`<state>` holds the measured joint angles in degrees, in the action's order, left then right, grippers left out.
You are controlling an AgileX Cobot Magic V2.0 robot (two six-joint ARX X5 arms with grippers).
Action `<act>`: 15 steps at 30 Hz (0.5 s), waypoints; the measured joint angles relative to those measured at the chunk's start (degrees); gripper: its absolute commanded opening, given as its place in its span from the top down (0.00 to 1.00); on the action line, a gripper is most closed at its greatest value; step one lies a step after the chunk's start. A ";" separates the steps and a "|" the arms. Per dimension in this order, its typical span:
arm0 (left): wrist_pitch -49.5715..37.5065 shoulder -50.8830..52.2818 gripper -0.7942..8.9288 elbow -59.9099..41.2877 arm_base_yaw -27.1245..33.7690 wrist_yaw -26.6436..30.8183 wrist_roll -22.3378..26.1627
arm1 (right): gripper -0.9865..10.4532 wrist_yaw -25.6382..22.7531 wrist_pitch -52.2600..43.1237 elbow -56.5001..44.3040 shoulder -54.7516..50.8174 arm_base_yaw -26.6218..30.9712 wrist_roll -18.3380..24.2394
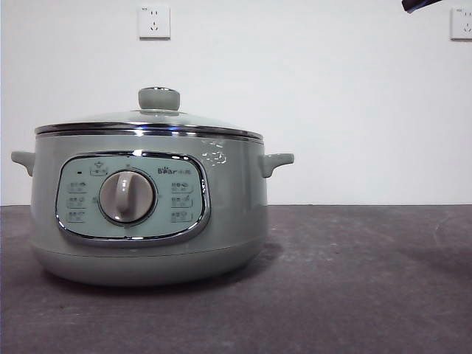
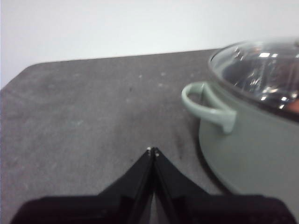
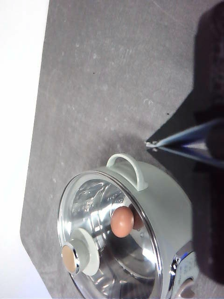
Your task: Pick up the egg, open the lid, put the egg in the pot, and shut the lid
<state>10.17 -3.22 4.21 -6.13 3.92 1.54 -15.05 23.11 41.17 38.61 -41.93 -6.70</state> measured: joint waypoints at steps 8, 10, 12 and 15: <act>0.52 2.95 0.92 -3.17 0.85 -2.25 -0.07 | 0.91 0.00 0.00 0.00 0.00 0.00 0.00; 0.50 2.91 0.92 -3.17 0.85 -2.64 -0.04 | 0.91 0.02 0.00 0.00 0.00 0.00 0.02; 0.50 2.95 0.92 -3.17 0.87 -2.67 -0.04 | 0.91 0.02 0.00 0.00 0.00 0.00 0.00; 0.50 2.95 0.92 -3.17 0.87 -2.69 -0.07 | 0.91 0.00 0.00 0.00 0.00 0.00 0.00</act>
<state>10.68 -0.27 1.04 -5.26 1.23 1.48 -15.05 23.11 41.17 38.61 -41.93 -6.70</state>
